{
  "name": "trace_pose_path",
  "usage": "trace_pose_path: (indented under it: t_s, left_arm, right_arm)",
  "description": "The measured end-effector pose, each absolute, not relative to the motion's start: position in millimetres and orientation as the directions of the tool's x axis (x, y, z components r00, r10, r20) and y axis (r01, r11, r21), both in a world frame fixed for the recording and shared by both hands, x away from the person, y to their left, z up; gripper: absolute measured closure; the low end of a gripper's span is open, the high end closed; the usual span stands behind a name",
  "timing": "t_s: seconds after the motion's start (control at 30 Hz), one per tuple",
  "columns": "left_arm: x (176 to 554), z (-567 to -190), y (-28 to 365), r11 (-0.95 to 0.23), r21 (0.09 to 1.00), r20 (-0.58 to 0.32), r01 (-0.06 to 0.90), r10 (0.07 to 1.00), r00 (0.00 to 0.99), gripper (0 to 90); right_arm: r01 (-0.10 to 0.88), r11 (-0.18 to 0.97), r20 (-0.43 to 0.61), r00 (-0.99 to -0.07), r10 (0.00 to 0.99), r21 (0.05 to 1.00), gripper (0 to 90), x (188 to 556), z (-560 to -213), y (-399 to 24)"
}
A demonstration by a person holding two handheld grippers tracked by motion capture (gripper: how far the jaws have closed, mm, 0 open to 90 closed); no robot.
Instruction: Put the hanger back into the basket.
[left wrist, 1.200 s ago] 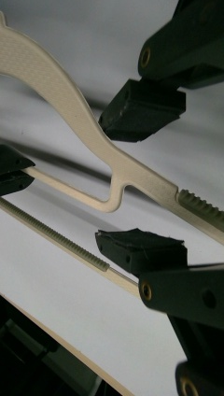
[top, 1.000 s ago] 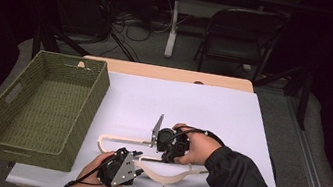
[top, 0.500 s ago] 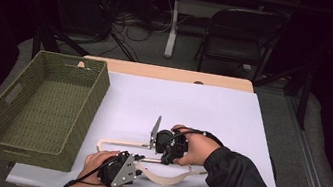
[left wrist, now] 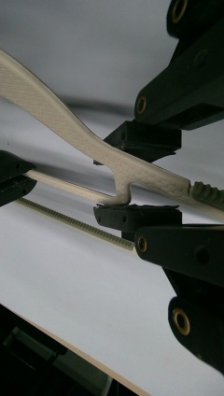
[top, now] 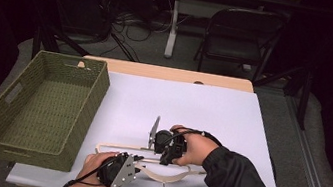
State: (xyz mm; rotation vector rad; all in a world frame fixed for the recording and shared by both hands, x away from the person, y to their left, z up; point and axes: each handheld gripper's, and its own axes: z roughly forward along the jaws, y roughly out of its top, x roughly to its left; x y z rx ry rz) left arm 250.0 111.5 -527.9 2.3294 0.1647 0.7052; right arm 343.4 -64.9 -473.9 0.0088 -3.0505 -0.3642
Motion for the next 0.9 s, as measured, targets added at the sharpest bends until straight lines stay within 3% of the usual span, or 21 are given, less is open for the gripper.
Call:
trace_pose_path:
  t_s: [0.27, 0.7, 0.77, 0.9]
  left_arm:
    - [251.4, -526.4, 113.8, -0.756, 0.652, 0.426, -0.064, 0.295, 0.855, 83.3]
    - [250.8, -527.8, 113.2, -0.761, 0.644, 0.430, -0.074, 0.281, 0.858, 83.9]
    - [250.6, -528.1, 113.3, -0.763, 0.642, 0.433, -0.075, 0.281, 0.857, 84.0]
    - [250.9, -528.3, 114.2, -0.763, 0.642, 0.431, -0.069, 0.285, 0.857, 84.0]
  right_arm:
    - [-0.010, 0.973, 0.070, -0.997, -0.026, 0.231, 85.8, 342.1, -476.0, -61.6]
    - [-0.009, 0.974, 0.073, -0.997, -0.026, 0.226, 84.8, 341.6, -478.3, -61.2]
    - [0.007, 0.973, 0.077, -0.997, -0.011, 0.229, 77.5, 341.8, -477.1, -63.3]
    - [0.027, 0.963, 0.066, -0.998, 0.010, 0.268, 73.7, 341.5, -470.3, -69.7]
